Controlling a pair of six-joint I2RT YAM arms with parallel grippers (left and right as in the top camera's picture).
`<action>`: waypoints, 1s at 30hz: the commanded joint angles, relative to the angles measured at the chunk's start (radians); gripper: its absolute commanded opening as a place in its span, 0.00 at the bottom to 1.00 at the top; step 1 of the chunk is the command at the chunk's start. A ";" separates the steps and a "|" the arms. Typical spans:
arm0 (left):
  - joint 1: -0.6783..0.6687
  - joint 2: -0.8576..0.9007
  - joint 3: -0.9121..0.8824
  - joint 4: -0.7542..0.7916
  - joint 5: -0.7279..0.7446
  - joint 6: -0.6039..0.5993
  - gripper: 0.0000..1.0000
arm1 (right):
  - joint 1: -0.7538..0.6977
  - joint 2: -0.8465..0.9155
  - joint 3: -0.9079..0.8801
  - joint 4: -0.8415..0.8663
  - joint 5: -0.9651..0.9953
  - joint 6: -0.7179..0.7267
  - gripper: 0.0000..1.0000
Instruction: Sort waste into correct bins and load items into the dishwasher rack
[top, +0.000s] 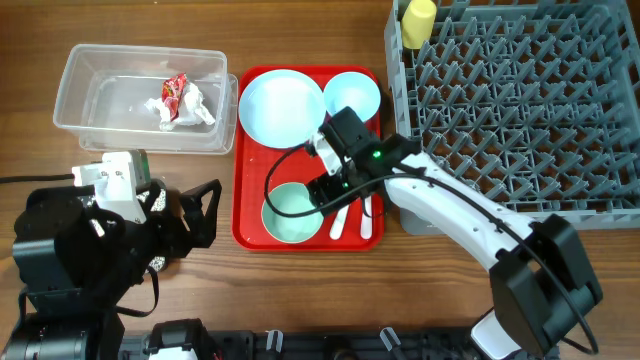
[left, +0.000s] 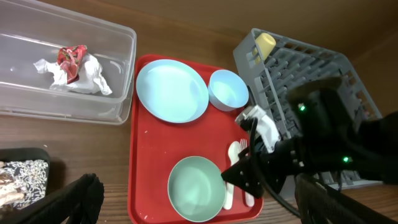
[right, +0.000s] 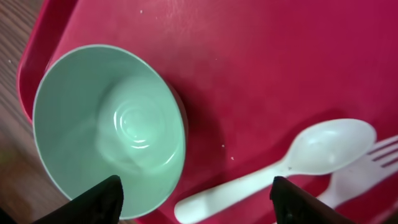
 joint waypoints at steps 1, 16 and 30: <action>0.006 -0.003 0.012 0.000 0.010 -0.006 1.00 | 0.004 -0.010 -0.043 0.044 -0.048 0.007 0.77; 0.006 -0.003 0.012 0.000 0.036 -0.006 1.00 | 0.082 0.103 -0.063 0.139 0.067 0.037 0.62; 0.006 -0.003 0.012 0.000 0.036 -0.006 1.00 | 0.082 0.113 0.048 0.122 0.129 0.143 0.04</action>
